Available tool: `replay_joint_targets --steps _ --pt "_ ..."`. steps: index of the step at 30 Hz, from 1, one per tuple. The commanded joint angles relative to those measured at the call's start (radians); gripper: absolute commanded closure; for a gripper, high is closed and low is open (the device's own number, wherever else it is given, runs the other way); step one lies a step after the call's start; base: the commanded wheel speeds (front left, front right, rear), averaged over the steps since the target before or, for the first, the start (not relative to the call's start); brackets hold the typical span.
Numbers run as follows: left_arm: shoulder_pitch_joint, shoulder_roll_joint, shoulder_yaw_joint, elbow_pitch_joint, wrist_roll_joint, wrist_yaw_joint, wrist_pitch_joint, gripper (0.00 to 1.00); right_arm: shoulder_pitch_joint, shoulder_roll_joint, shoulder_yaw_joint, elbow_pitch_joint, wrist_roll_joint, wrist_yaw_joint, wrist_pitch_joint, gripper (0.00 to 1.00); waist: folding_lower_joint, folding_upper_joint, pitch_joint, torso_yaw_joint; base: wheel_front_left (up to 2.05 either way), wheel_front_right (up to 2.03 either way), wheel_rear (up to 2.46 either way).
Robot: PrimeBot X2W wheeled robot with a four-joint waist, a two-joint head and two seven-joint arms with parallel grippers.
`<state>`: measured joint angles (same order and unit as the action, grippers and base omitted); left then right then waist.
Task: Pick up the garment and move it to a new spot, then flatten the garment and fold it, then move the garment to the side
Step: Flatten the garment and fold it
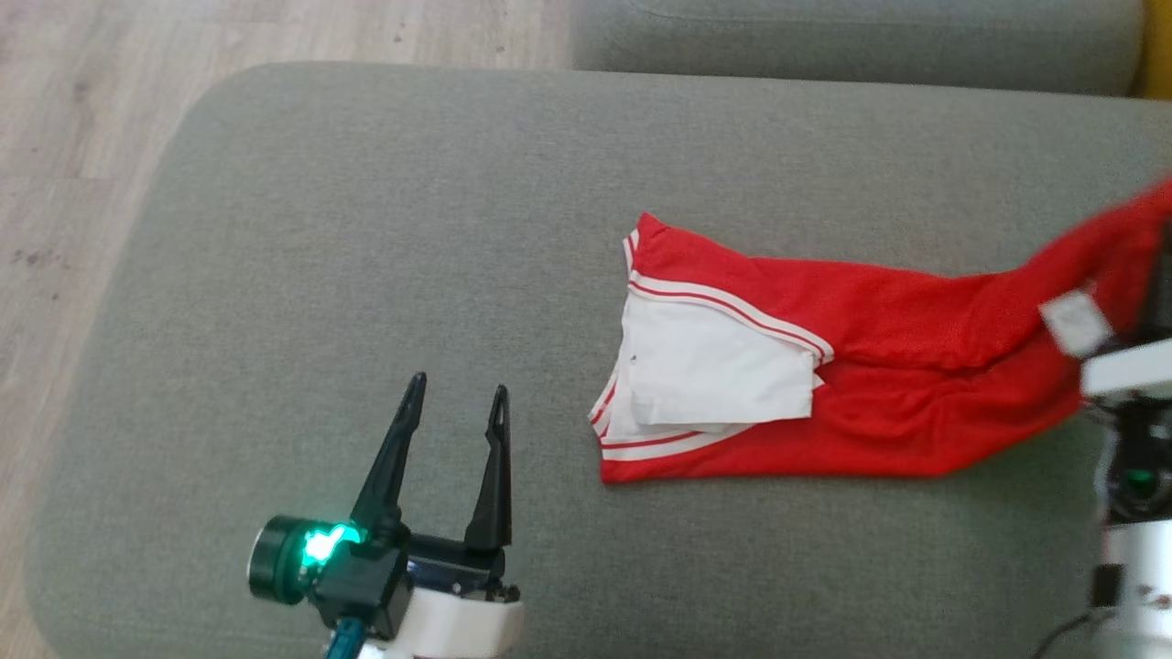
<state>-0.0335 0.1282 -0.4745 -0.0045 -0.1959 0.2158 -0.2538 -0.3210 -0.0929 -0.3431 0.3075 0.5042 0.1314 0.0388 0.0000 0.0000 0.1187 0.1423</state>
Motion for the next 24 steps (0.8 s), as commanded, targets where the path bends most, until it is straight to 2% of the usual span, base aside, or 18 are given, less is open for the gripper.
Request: replay_joint_targets --steps 1,5,9,16,22,23,24 --pt "-0.007 -0.009 0.048 -0.025 0.011 -0.009 -0.008 0.0 0.006 0.015 0.067 -0.102 0.012 -0.001 0.019 1.0 0.0 0.0 -0.009 0.012 0.0 0.0 0.0" --pt "-0.001 -0.018 0.054 -0.021 0.02 -0.021 -0.008 0.0 0.046 0.041 0.193 -0.199 0.032 -0.001 0.04 1.0 0.0 0.0 -0.014 0.043 0.0 0.0 0.0" --pt "0.0 -0.024 0.056 -0.017 0.025 -0.031 -0.008 0.0 0.059 0.042 0.312 -0.186 0.116 -0.001 0.018 1.0 0.0 0.0 -0.012 0.073 0.0 0.0 0.0" --pt "-0.001 -0.038 0.062 -0.002 0.038 -0.05 -0.008 0.0 0.006 0.042 0.567 -0.013 0.235 -0.001 -0.076 1.0 0.0 0.0 -0.001 0.154 0.0 0.0 0.0" --pt "0.002 -0.043 0.068 0.008 0.045 -0.062 -0.008 0.0 -0.063 0.043 0.706 0.123 0.305 -0.001 -0.135 1.0 0.0 0.0 -0.001 0.202 0.0 0.0 0.0" --pt "0.004 -0.044 0.07 0.009 0.045 -0.064 -0.008 0.0 -0.071 0.043 0.73 0.142 0.315 -0.001 -0.141 0.94 0.0 0.0 -0.002 0.205 0.0 0.0 0.0" --pt "0.005 -0.044 0.072 0.01 0.046 -0.064 -0.008 0.0 -0.078 0.043 0.752 0.16 0.326 -0.001 -0.145 0.63 0.0 0.0 -0.003 0.208 0.0 0.0 0.0"
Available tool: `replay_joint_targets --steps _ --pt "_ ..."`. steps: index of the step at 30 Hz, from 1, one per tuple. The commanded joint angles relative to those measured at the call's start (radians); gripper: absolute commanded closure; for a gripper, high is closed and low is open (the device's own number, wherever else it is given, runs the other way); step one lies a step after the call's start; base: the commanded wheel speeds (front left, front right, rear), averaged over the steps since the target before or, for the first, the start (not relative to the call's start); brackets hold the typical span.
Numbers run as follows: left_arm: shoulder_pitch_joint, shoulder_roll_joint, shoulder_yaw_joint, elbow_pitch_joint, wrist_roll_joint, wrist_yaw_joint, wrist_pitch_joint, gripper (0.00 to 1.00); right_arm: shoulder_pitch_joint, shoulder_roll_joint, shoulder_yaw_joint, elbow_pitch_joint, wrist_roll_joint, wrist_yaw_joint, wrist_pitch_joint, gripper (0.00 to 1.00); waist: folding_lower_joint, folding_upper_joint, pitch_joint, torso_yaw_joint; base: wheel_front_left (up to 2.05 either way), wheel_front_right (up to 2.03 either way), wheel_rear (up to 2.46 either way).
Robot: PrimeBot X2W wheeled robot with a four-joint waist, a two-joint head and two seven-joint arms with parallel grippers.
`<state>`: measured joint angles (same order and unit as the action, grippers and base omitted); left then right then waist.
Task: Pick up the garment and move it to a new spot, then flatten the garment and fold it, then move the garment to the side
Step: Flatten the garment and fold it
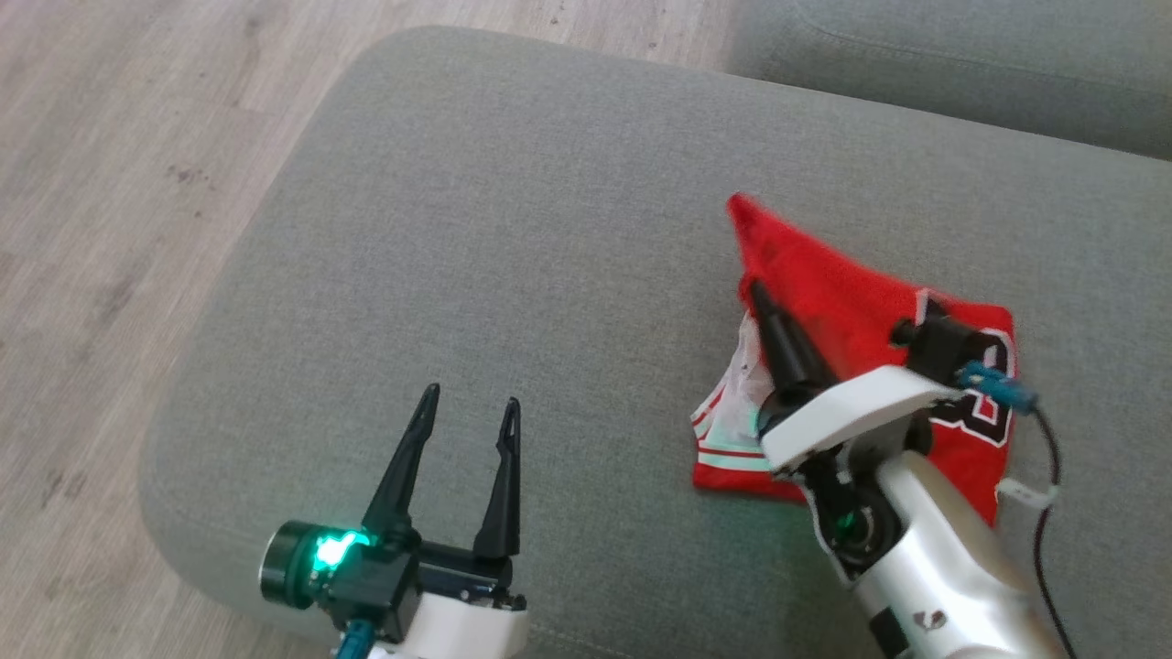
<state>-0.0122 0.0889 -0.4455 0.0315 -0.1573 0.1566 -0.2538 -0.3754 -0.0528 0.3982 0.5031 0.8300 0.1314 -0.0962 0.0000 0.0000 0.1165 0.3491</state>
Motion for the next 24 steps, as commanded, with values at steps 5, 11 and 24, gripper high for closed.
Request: replay_joint_targets --steps 5,11,24 --pt "-0.005 -0.008 0.059 -0.022 0.01 -0.001 -0.008 0.0 -0.049 0.003 0.085 0.027 0.031 -0.001 -0.05 0.0 0.0 0.0 -0.015 -0.014 0.0 0.0 0.0" --pt "0.011 -0.016 0.072 -0.025 0.001 -0.004 -0.008 0.0 -0.053 0.003 0.074 0.034 -0.061 -0.001 -0.105 0.0 0.0 0.0 -0.042 -0.08 0.0 0.0 0.0" --pt "0.06 -0.02 0.128 0.013 -0.026 -0.014 -0.008 0.0 0.238 -0.065 -0.282 -0.222 -0.467 -0.001 -0.165 0.0 0.0 0.0 -0.146 -0.231 0.0 0.0 0.0"
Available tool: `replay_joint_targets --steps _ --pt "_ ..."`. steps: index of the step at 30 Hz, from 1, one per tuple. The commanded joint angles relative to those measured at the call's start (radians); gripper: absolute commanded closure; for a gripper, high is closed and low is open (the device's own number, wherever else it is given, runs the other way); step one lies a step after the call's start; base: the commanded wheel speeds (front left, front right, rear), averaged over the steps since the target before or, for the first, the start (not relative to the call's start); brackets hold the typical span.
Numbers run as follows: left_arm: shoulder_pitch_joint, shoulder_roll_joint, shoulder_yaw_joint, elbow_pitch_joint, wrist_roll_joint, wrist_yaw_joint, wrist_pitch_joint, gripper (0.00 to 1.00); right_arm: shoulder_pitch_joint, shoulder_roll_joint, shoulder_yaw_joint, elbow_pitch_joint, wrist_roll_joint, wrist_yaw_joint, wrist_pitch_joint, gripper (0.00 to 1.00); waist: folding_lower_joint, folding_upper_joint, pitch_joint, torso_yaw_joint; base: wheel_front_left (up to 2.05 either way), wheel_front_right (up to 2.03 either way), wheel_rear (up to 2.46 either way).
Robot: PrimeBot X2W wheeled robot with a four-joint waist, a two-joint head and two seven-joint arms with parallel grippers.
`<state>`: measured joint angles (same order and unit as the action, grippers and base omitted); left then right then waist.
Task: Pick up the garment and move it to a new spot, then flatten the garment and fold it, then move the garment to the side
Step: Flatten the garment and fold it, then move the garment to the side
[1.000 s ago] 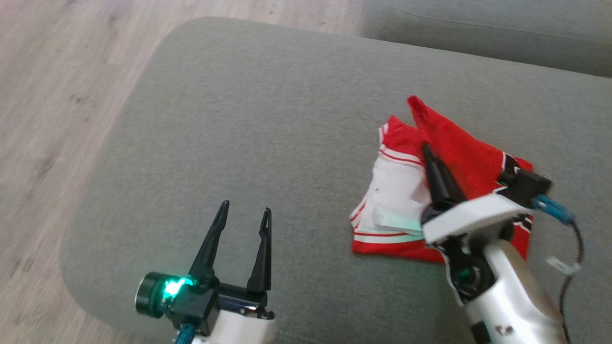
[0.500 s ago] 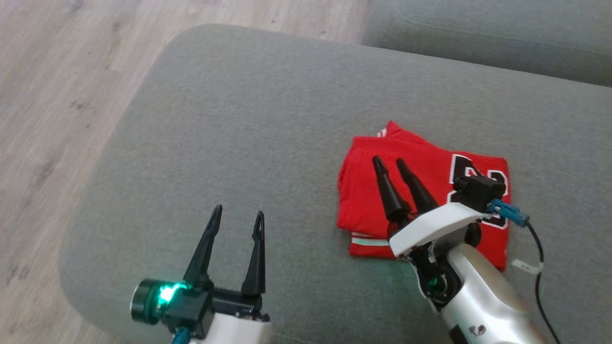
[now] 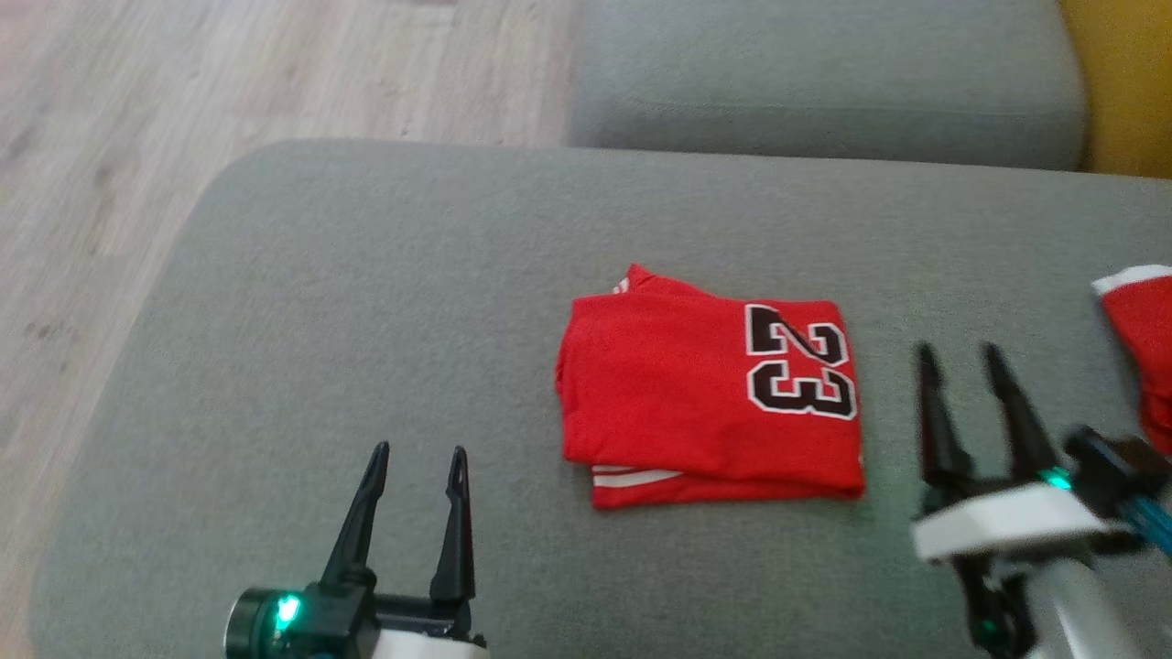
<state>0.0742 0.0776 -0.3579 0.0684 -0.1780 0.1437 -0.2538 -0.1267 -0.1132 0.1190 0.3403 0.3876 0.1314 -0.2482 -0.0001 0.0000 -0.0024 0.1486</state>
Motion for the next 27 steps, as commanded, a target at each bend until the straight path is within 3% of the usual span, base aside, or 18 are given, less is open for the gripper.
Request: replay_joint_targets --steps 1,6,13,27 --pt "-0.025 -0.007 0.046 -0.021 -0.005 -0.003 -0.008 0.0 0.021 -0.004 -0.035 -0.093 -0.055 -0.001 -0.013 0.0 0.0001 0.0 -0.032 -0.037 0.0 0.0 0.0" --pt "-0.005 -0.006 0.08 0.008 -0.014 -0.006 -0.008 0.0 0.159 -0.008 -0.073 -0.209 -0.205 -0.001 -0.013 0.0 0.0001 0.0 -0.059 -0.059 0.0 0.0 0.0" --pt "0.032 -0.008 0.122 0.052 -0.02 -0.016 -0.008 0.0 0.268 0.019 -0.062 -0.232 -0.226 -0.001 -0.013 0.0 0.0001 0.0 -0.094 -0.071 0.0 0.0 0.0" --pt "0.041 -0.017 0.173 0.078 -0.001 -0.033 -0.008 0.0 0.286 0.043 -0.049 -0.201 -0.233 -0.001 -0.013 0.0 0.0001 0.0 -0.113 -0.075 0.0 0.0 0.0"
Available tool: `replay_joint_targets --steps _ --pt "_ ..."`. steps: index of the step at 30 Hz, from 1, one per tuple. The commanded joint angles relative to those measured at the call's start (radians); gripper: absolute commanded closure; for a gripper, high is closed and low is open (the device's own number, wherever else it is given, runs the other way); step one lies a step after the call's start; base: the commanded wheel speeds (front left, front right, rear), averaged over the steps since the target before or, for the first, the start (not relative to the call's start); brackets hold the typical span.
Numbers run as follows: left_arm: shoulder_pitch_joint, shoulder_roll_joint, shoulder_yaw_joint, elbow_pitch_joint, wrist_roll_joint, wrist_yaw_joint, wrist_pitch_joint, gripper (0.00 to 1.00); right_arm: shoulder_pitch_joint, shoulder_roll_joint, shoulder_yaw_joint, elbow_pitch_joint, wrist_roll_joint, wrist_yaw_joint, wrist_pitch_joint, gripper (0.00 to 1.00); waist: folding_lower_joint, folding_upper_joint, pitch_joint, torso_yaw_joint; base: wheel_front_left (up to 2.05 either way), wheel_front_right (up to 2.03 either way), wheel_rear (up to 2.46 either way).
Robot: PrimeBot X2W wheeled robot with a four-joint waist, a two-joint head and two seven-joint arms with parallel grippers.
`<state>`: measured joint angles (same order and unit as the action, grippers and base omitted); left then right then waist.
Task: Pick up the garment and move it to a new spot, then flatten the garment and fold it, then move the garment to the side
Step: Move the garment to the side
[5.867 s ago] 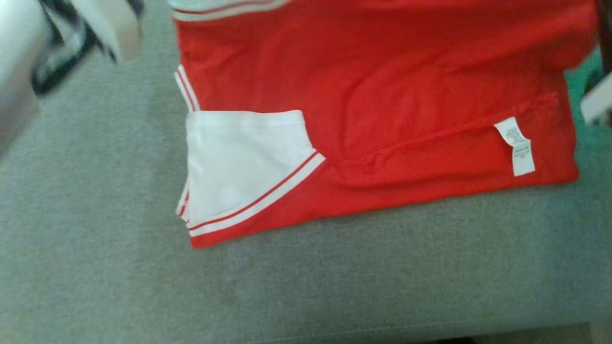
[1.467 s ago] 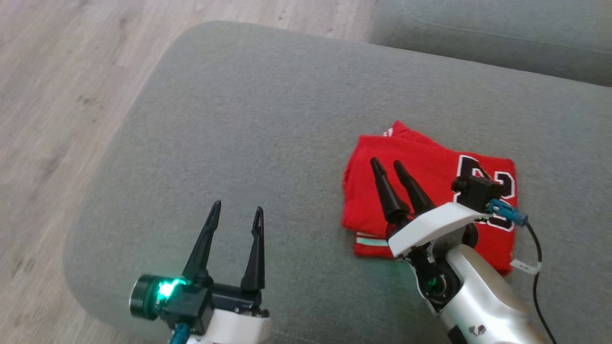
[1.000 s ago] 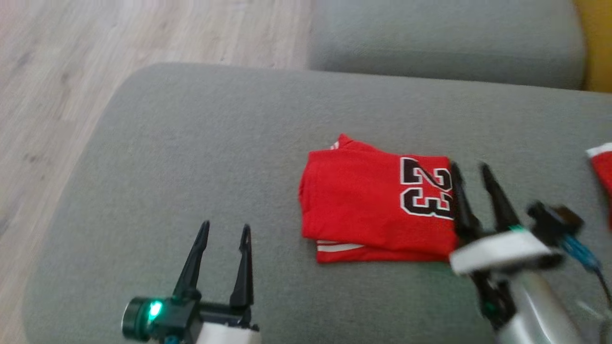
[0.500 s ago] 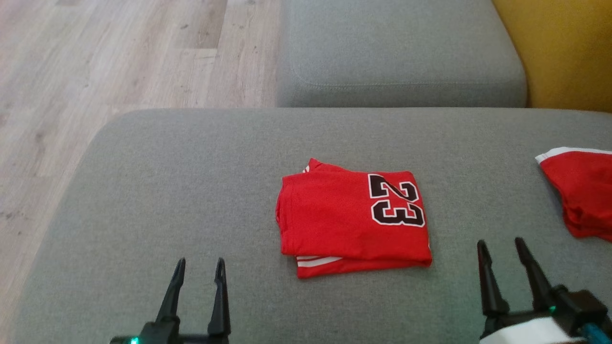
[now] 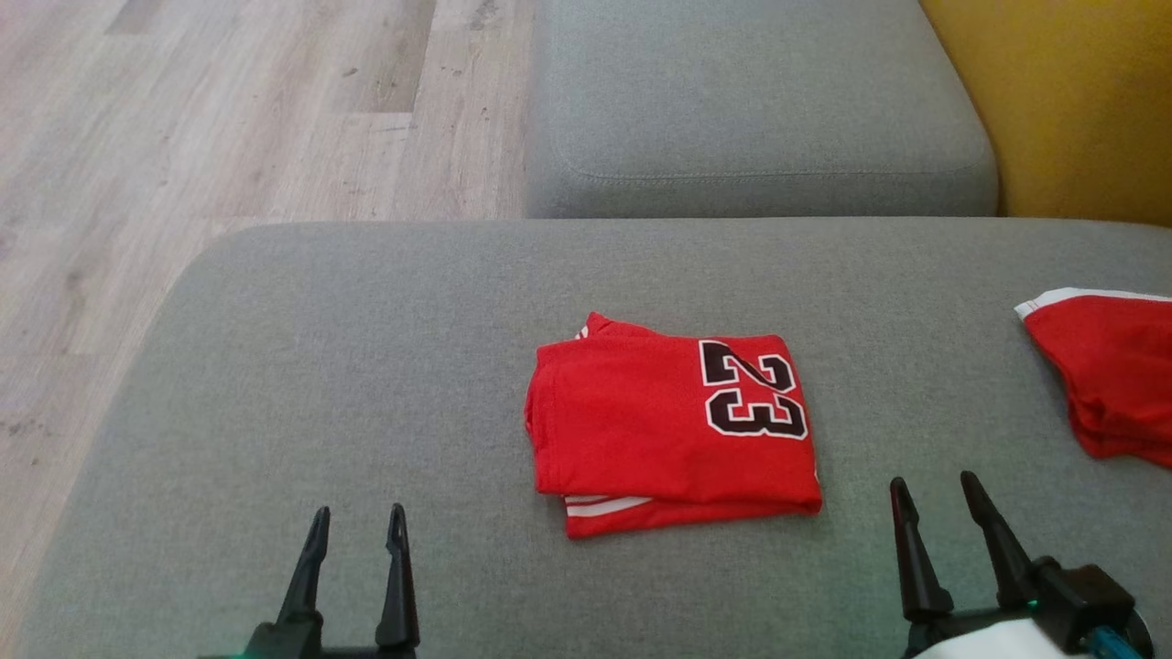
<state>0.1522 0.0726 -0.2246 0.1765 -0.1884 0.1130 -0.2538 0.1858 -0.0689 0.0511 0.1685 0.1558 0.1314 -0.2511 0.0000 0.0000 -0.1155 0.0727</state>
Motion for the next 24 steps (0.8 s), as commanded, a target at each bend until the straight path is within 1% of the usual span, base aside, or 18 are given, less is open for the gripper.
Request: replay_joint_targets --steps 1,8,13,16,19,20,24 --pt "-0.036 -0.013 0.042 -0.031 0.011 -0.003 -0.008 0.0 -0.026 0.0 0.018 -0.029 0.0 -0.001 -0.011 0.0 0.0 0.0 0.0 0.001 0.0 0.0 0.0" --pt "-0.039 -0.017 0.045 -0.035 0.021 -0.007 -0.008 0.0 -0.03 0.008 0.012 -0.021 0.001 -0.001 -0.011 0.0 0.0 0.0 0.016 0.01 0.0 0.0 0.0" --pt "-0.059 -0.019 0.031 -0.066 0.043 -0.008 -0.008 0.0 -0.073 0.009 0.034 0.039 0.034 -0.001 -0.011 0.0 0.0 0.0 0.064 0.026 0.0 0.0 0.0" --pt "-0.08 -0.02 0.016 -0.09 0.049 -0.008 -0.008 0.0 -0.137 -0.002 0.055 0.108 0.062 -0.001 -0.011 0.0 0.0 0.0 0.107 0.042 0.0 0.0 0.0" --pt "-0.099 -0.021 -0.002 -0.104 0.047 -0.007 -0.008 0.0 -0.225 -0.014 0.074 0.217 0.111 -0.001 -0.006 0.0 0.0 0.0 0.155 0.061 0.0 0.0 0.0" --pt "-0.099 -0.021 -0.002 -0.104 0.047 -0.007 -0.008 0.0 -0.225 -0.014 0.074 0.217 0.111 -0.001 -0.006 0.0 0.0 0.0 0.155 0.061 0.0 0.0 0.0" --pt "-0.13 -0.022 -0.014 -0.112 0.034 0.004 -0.008 0.0 -0.376 -0.024 0.066 0.367 0.189 -0.001 0.055 0.0 0.0 0.0 0.217 0.082 0.0 0.0 0.0"
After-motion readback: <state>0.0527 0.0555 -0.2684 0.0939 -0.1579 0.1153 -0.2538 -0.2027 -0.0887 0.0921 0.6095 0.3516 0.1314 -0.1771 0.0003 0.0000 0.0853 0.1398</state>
